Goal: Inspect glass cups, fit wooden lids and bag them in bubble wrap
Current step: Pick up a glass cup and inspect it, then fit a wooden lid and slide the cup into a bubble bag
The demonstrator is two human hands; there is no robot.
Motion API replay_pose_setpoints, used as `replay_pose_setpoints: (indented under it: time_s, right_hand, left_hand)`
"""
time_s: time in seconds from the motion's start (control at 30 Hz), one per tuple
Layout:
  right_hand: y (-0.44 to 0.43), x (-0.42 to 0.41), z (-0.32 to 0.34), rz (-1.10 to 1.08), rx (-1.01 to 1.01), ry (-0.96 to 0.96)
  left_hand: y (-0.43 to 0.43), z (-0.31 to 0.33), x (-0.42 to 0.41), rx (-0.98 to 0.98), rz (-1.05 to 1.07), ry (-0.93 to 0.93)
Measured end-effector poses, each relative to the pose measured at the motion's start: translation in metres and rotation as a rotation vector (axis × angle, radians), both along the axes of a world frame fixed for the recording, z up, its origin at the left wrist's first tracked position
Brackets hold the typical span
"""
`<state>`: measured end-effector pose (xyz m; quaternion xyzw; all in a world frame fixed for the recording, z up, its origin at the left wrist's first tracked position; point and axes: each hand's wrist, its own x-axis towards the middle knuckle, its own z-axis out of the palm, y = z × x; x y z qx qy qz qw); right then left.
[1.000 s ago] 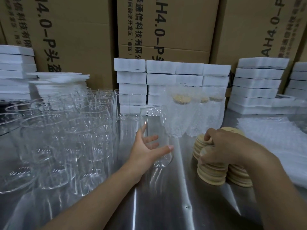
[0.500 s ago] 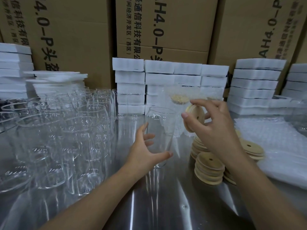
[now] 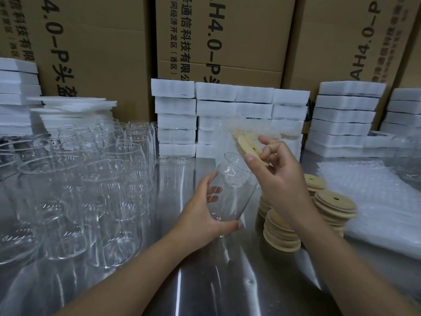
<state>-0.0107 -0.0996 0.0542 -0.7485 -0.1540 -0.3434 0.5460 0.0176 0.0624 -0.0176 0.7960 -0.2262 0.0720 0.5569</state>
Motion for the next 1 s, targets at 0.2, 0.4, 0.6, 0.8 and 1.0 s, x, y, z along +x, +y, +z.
replay_pose_setpoints:
  time_s: [0.2,0.4,0.6,0.8,1.0]
  right_hand:
    - [0.005,0.001,-0.006,0.113,-0.072,0.034]
    - [0.005,0.003,-0.007,0.081,-0.186,-0.029]
    - [0.007,0.004,-0.009,0.058,-0.236,-0.049]
    - [0.009,0.004,-0.009,0.05,-0.259,-0.042]
    - [-0.004,-0.003,0.016,0.018,-0.418,0.087]
  left_hand:
    - [0.001,0.0,-0.002,0.012,-0.016,-0.008]
    - [0.001,0.0,-0.002,0.01,-0.009,0.003]
    - [0.001,-0.001,-0.002,-0.013,-0.004,0.008]
    - [0.0,-0.003,0.001,-0.025,-0.007,0.011]
    - [0.002,-0.003,0.003,-0.061,-0.015,0.04]
